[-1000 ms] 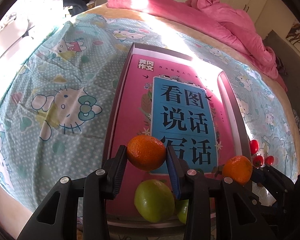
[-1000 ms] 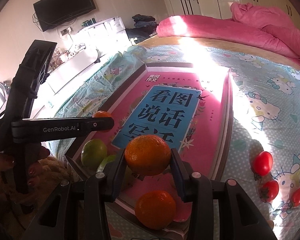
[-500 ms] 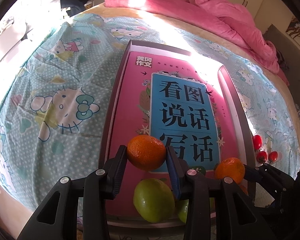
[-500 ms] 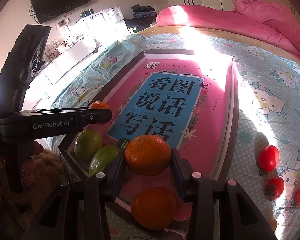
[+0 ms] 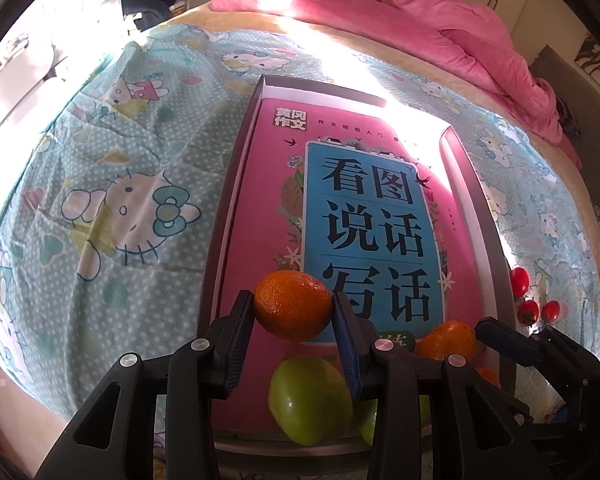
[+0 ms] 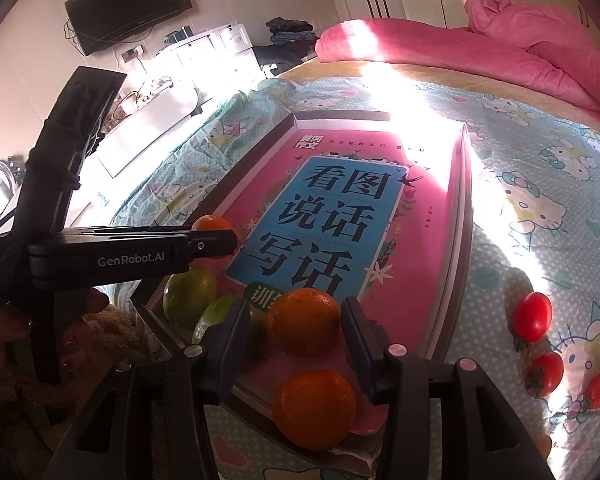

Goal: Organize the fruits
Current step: 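Open the left tool to set the small orange down while the right tool releases the large orange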

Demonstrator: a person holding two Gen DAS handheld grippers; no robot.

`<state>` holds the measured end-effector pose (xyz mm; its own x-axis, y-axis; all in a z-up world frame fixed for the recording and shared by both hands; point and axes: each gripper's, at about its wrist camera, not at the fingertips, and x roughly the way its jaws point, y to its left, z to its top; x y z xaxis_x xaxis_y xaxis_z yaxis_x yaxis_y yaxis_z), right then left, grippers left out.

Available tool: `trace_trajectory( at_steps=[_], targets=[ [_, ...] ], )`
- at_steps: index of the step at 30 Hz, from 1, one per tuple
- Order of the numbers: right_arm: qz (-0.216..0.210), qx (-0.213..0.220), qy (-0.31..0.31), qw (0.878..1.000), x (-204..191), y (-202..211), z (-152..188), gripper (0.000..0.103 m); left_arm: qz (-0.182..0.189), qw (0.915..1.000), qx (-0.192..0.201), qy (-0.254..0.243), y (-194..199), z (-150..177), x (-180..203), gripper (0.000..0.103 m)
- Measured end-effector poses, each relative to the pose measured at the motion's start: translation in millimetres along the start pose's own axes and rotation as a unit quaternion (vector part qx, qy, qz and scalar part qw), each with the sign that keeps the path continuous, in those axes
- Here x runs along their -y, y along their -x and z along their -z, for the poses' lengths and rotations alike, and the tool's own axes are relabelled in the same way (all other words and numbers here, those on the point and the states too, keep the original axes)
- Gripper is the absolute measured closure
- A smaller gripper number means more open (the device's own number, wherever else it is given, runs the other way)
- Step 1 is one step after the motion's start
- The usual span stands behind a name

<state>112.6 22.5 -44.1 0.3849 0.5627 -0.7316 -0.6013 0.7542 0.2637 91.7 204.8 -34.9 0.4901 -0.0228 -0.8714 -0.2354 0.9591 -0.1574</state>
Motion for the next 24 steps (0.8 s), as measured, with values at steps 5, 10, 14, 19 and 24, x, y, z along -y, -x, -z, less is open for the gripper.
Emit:
trace_trajectory(
  at_steps=[5,10,14,19,24],
  targets=[
    [-0.003,0.008,0.001,1.000,-2,6,0,0.053,-0.001,1.0000,0.001,-0.003,0,0,1,0.059],
    [-0.004,0.013,-0.001,1.000,-2,10,-1,0.052,0.001,1.0000,0.003,-0.003,2,0,2,0.054],
    [-0.002,0.020,-0.004,1.000,0,14,0,0.052,0.004,1.0000,0.006,-0.005,4,0,3,0.048],
    [0.000,0.029,-0.006,1.000,-1,21,2,0.046,0.006,0.9998,0.015,-0.010,10,0,6,0.040],
    [0.003,0.035,-0.006,0.999,-1,24,2,0.045,0.012,0.9995,0.024,-0.014,15,0,10,0.039]
  ],
)
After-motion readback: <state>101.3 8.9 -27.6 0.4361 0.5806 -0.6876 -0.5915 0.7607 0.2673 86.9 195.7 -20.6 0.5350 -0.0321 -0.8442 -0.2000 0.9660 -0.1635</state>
